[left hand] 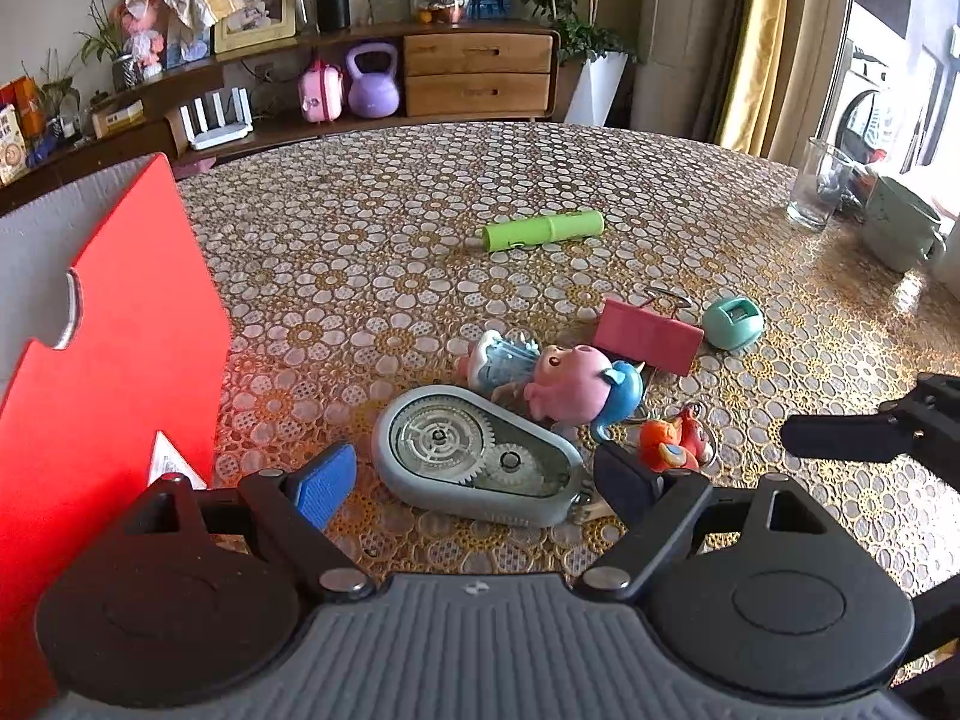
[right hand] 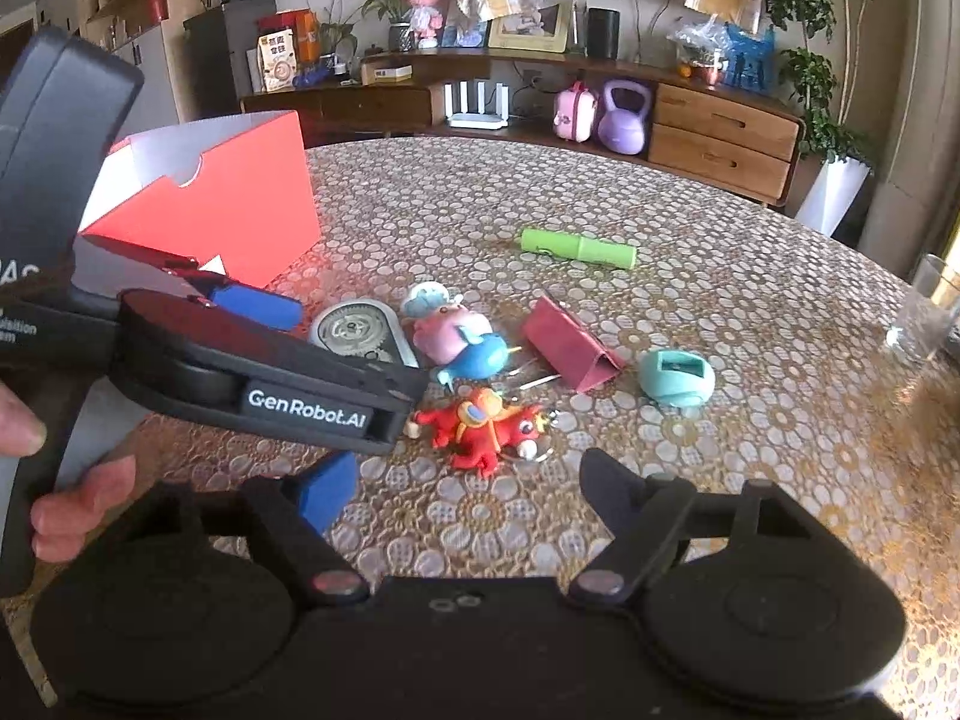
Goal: Organize rigid objects
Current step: 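Move left tool to the tape dispenser while right tool approaches the red figurine, then grasp the grey-green tape dispenser with left tool while right tool grasps red figurine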
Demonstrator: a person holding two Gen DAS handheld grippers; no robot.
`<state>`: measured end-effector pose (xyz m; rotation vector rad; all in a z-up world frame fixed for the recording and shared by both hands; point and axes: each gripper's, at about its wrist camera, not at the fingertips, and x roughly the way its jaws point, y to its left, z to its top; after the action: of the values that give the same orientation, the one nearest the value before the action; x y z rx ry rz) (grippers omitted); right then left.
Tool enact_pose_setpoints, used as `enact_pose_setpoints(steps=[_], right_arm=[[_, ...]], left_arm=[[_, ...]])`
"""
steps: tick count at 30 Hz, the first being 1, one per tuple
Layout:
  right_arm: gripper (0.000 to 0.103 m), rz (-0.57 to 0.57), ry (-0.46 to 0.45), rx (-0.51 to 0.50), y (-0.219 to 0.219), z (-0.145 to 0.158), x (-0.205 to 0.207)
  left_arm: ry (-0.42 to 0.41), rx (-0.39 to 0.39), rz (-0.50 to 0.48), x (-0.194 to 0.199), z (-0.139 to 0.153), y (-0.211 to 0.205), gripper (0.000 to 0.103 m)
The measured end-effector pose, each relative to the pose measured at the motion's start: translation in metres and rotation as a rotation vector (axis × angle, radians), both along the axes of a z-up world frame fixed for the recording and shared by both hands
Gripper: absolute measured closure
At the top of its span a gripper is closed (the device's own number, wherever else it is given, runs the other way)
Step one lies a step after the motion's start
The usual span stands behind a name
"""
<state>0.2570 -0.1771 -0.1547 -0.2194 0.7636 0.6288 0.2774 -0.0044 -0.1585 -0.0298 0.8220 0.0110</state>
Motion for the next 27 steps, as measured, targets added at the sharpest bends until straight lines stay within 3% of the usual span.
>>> enact_pose_setpoints(steps=[6,18,23,27], right_arm=[[0.028,0.001,0.009,0.003,0.007,-0.007,0.011],[0.035,0.007,-0.001,-0.003,0.011,-0.015,0.019],[0.054,0.030,0.003,0.005,0.012,-0.011,0.017],[0.060,0.060,0.001,-0.007,0.014,-0.009,0.010]], left_arm=[[0.014,-0.040,0.003,0.007,-0.007,0.004,0.016],[-0.013,-0.038,-0.020,0.009,-0.007,0.004,0.017],[-0.014,-0.044,-0.010,0.009,-0.007,0.008,0.018],[-0.013,-0.060,-0.010,0.007,-0.006,0.011,0.020]])
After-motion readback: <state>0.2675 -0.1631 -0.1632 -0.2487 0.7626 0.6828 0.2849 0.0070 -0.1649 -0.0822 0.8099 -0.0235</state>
